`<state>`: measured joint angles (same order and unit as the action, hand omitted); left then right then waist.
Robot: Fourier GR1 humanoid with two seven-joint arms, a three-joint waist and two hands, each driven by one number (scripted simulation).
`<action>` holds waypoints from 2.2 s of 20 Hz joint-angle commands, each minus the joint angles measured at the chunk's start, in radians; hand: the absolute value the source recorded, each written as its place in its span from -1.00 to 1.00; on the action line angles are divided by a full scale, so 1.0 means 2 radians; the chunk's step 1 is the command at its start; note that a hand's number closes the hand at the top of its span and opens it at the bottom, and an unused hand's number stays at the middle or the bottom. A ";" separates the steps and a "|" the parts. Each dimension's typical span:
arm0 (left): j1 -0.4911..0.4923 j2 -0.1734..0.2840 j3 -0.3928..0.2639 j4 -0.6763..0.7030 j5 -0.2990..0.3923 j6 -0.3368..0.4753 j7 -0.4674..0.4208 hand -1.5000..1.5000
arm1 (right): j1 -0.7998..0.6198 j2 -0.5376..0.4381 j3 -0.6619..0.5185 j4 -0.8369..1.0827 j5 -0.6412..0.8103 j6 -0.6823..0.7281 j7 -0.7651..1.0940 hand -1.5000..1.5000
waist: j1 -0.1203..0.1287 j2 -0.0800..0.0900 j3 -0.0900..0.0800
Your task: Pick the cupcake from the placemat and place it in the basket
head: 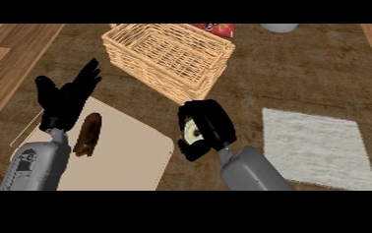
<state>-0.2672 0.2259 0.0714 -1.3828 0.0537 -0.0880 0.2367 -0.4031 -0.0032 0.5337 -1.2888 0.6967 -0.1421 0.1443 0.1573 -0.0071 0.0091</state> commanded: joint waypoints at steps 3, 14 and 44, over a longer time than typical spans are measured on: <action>-0.009 -0.004 -0.009 0.006 -0.006 0.000 0.004 0.00 | -0.041 0.002 0.056 -0.070 -0.033 -0.116 0.106 1.00 | 0.002 -0.007 -0.004; -0.020 -0.010 -0.015 0.019 -0.014 0.007 0.009 0.00 | -0.194 0.002 0.111 -0.073 0.021 -0.221 0.354 1.00 | -0.005 -0.009 -0.010; -0.044 0.006 0.011 0.044 -0.008 0.005 -0.004 0.00 | -0.519 0.001 0.101 0.212 0.045 -0.248 0.628 1.00 | -0.017 0.011 -0.007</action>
<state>-0.3462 0.2271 0.0786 -1.3019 0.0271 -0.0712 0.2269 -1.4335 -0.0119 0.7079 -0.8937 0.8039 -0.5375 1.1911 0.1344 0.0114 -0.0069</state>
